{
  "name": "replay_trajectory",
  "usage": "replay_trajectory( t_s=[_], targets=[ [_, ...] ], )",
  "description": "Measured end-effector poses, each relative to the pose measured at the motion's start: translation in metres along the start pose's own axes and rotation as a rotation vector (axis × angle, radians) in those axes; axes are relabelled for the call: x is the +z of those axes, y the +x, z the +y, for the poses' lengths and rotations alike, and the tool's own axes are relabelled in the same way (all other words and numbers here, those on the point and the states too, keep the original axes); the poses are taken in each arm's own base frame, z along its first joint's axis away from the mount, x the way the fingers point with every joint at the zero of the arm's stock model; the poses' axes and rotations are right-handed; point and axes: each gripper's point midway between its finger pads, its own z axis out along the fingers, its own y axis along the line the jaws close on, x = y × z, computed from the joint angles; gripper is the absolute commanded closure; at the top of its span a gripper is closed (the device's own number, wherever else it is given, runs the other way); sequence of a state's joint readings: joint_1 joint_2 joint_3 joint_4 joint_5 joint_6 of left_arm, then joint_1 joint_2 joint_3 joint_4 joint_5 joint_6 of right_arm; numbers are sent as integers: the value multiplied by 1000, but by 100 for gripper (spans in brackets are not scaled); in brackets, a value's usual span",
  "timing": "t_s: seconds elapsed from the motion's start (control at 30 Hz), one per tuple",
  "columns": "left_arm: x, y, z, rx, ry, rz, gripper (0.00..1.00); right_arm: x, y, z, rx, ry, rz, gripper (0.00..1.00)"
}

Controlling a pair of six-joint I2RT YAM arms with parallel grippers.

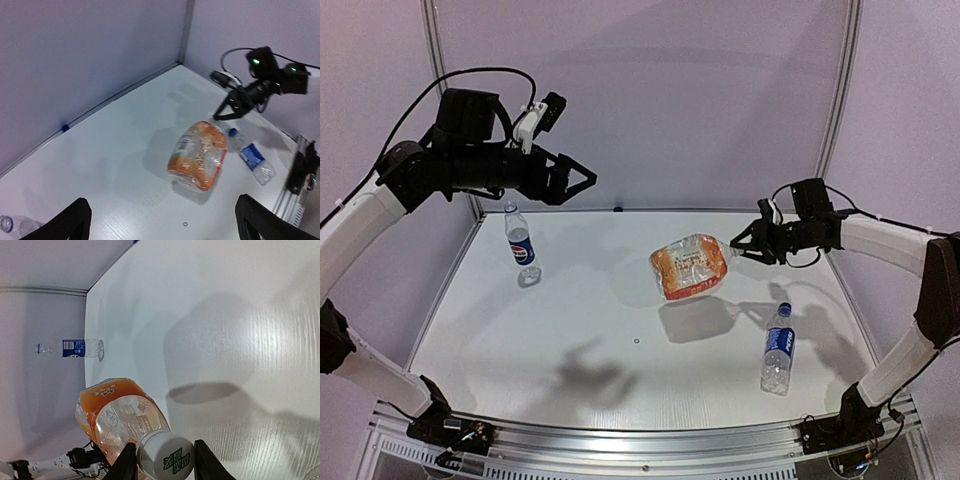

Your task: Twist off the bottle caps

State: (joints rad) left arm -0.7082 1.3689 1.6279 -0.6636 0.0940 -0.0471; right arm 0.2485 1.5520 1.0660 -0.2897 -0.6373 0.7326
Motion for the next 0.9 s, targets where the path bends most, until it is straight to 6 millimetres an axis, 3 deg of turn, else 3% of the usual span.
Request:
replay_trajectory(
  t_s=[0.07,0.17,0.27,0.63,0.9],
  targets=[
    [-4,-12,-17,22,94,-15,1,-11,-6,28,-126,-28,-7,80],
    [-8,-31,-40,40,234,-40,4,-17,-2,54,-247,-49,6,79],
    [-3,-34,-57,26,353,-21,9,-23,8,80,-376,-65,21,79],
    [53,18,-95,-138,675,237,13,-52,46,160,-711,-152,-11,78],
    [54,24,-115,-154,759,281,13,-75,53,195,-811,-216,-61,77]
  ],
)
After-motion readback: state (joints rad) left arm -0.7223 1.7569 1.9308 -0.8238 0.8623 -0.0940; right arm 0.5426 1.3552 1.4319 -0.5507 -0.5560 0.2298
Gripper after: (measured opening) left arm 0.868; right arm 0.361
